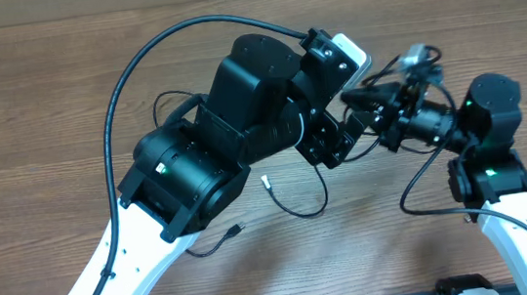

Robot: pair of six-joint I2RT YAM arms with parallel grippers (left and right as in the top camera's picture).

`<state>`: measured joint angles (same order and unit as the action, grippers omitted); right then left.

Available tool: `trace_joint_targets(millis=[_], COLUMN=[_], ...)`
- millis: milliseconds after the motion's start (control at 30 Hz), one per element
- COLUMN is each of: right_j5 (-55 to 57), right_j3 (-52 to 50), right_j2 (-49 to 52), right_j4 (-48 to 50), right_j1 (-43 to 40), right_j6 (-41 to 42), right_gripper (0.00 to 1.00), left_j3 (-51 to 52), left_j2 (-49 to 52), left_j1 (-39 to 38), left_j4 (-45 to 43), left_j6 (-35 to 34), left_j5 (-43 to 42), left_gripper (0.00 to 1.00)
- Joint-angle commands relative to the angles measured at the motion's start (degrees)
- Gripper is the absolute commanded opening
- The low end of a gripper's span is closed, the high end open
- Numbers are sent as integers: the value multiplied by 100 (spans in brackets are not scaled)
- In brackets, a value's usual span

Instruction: Untangle cables

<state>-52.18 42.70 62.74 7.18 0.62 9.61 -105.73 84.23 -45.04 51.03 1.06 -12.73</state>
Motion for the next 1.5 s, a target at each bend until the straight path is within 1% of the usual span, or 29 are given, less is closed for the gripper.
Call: trace_joint_targets(millis=[0,133,167,233,500,533,600,667,800,900,933,1000,1100,1233,1400,1467], right_j5=[479,481,531,817,2632,3062,3394,3633,3633,3783,3860,4341,4981,5154,5147,5145], right_j3=[24,24,24,24,24,24,24,24,24,24,24,24,24,26,52,52], right_j2=[0,2,2,7,59,146,254,468,966,1545,1644,1993,2295,2747,3342,3641], right_j4=[-105,-162,-151,-151,-149,-122,-26,221,850,1847,2026,2608,3080,3589,3582,3580], right_j1=[-570,-1344,-1668,-2061,-3021,-3191,-3322,-3482,-3681,-3740,-3740,-3740,-3759,-3982,-4398,-4590], right_j6=[264,267,267,267,269,409,616,890,1217,1355,1355,1355,1355,1290,1353,1646], right_gripper=[4,4,4,4,4,4,4,4,4,4,4,4,4,4,4,4], left_j3=[-55,-55,-55,-55,-55,-55,-55,-55,-55,-55,-55,-55,-55,-55,-55,-55], left_j2=[-66,-66,-66,-66,-63,-63,-63,-63,-63,-63,-63,-63,-63,-63,-63,-63], left_j1=[-31,-31,-31,-31,-33,-33,-33,-33,-33,-33,-33,-33,-33,-33,-33,-33], left_j4=[13,15,17,35,411,490,581,629,627,629,629,629,629,629,629,629], left_j6=[-11,22,22,22,20,22,22,20,20,20,20,20,20,22,22,20], left_j5=[378,413,422,422,420,420,420,420,420,420,417,420,417,420,420,420], left_gripper=[100,100,100,100,100,100,100,100,100,99,100,100,100,100,100,100])
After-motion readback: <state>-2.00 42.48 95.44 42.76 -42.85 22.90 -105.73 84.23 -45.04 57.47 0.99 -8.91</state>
